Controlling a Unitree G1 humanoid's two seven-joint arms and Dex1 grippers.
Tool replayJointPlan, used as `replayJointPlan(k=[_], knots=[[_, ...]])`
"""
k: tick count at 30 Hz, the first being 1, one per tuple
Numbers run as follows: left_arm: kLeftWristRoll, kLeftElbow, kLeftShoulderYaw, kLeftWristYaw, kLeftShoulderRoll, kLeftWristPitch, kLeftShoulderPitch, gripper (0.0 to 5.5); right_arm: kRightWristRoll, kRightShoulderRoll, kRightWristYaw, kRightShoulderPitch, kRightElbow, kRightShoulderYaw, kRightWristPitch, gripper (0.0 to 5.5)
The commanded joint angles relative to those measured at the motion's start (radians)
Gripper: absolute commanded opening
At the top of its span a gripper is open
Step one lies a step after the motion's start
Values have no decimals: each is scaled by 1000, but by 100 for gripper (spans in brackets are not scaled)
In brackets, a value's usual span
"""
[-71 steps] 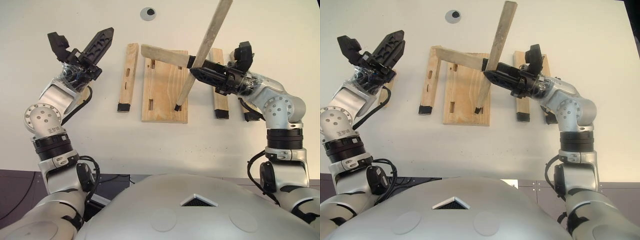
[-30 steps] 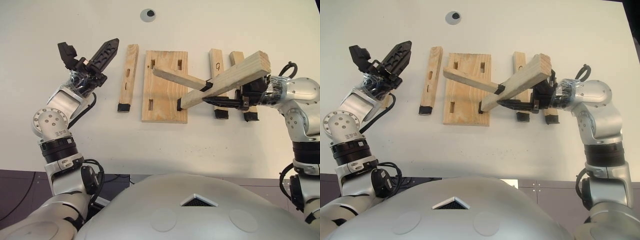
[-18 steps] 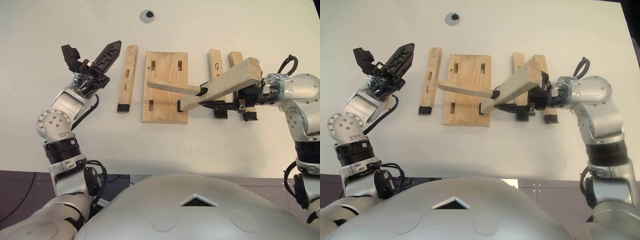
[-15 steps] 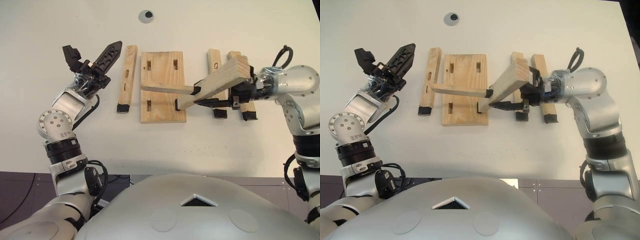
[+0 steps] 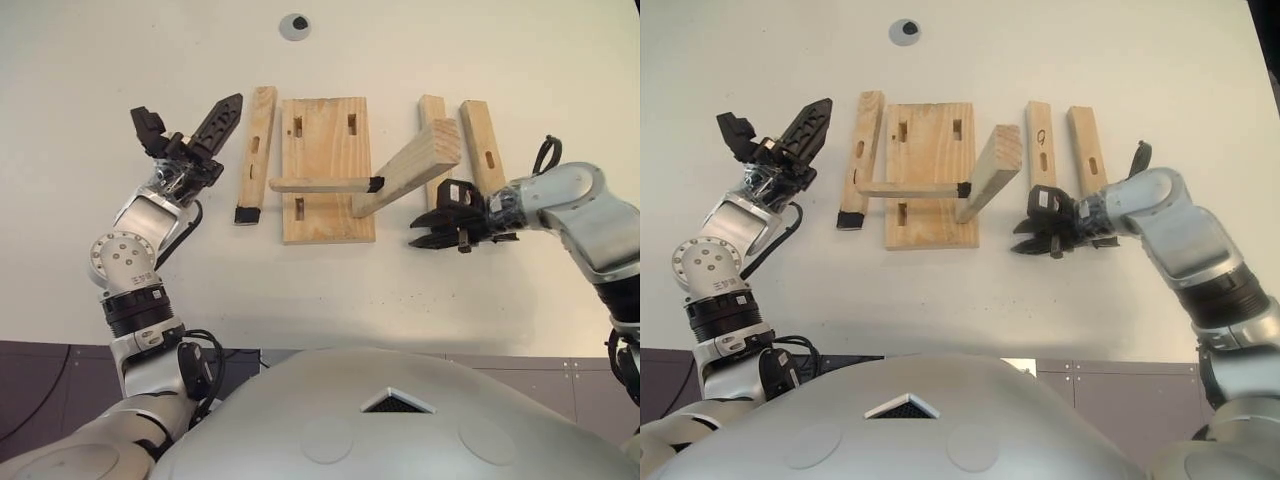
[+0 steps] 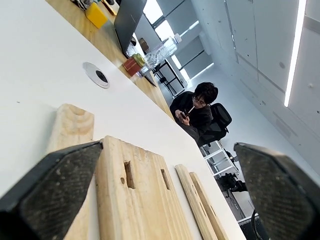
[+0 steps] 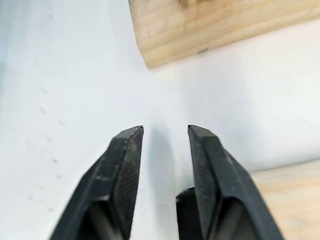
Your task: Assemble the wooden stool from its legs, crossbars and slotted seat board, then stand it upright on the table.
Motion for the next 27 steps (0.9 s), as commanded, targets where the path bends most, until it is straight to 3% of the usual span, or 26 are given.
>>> replayJointPlan(k=[1,3,7,14,19,25,27], knots=[[26,31,3,16,10,-14,-27,484,54,32,0,-47,-14,-86,-40,81],[29,40,2,15,18,-10,-40,484,59,41,-17,-52,-21,-118,-47,60],[41,55,9,8,40,-15,-52,484,-82,1,-135,-17,92,-163,-155,132],[55,45,6,13,27,-26,-34,484,83,252,-504,153,-105,-410,228,250],[65,43,3,19,14,-34,-28,484,63,374,-703,230,-217,-409,337,335],[72,53,2,18,18,-29,-36,484,-47,395,-831,277,-202,-320,304,433],[74,56,1,18,18,-27,-38,484,-59,411,-850,285,-174,-306,295,439]])
